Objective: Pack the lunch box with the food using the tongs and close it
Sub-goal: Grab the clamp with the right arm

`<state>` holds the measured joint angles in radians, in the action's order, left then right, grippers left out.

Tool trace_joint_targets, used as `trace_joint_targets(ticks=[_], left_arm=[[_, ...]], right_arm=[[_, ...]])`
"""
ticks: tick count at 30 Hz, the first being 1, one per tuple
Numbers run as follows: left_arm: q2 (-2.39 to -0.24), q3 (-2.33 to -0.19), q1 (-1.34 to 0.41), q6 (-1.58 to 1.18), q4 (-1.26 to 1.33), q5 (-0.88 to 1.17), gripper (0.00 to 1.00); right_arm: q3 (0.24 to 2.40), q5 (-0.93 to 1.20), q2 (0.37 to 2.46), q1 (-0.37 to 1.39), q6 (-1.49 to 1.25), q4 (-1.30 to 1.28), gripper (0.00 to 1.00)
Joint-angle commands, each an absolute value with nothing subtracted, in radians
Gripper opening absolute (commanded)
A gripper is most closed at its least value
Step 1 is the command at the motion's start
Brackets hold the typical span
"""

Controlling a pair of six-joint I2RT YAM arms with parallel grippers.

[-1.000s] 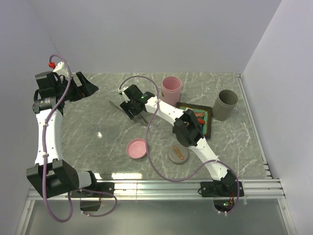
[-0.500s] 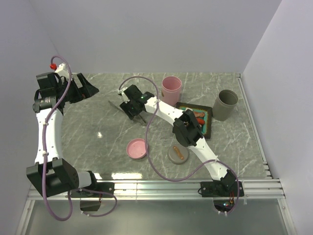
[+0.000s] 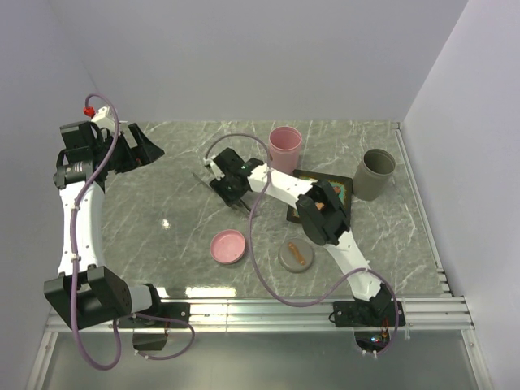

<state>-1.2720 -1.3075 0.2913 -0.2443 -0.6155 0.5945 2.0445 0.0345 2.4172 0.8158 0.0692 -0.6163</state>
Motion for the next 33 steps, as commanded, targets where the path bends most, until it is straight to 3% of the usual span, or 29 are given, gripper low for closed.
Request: trace_joint_targets(ticks=[1, 20, 28, 33], left_arm=[[-1.232, -1.333, 0.293, -0.215, -0.618, 0.595, 0.99], [-1.243, -1.333, 0.291, -0.206, -0.635, 0.606, 0.99], [-1.244, -1.328, 0.291, -0.204, -0.635, 0.607, 0.99], [-1.244, -1.324, 0.291, -0.207, -0.630, 0.607, 0.99]], right_arm=[[1.915, 0.032, 2.309, 0.822, 0.080, -0.658, 0.56], [2.006, 0.003, 2.424, 0.828, 0.057, -0.663, 0.79], [2.089, 0.037, 2.479, 0.831, 0.029, -0.712, 0.79], [2.086, 0.054, 2.482, 0.831, 0.023, -0.701, 0.89]])
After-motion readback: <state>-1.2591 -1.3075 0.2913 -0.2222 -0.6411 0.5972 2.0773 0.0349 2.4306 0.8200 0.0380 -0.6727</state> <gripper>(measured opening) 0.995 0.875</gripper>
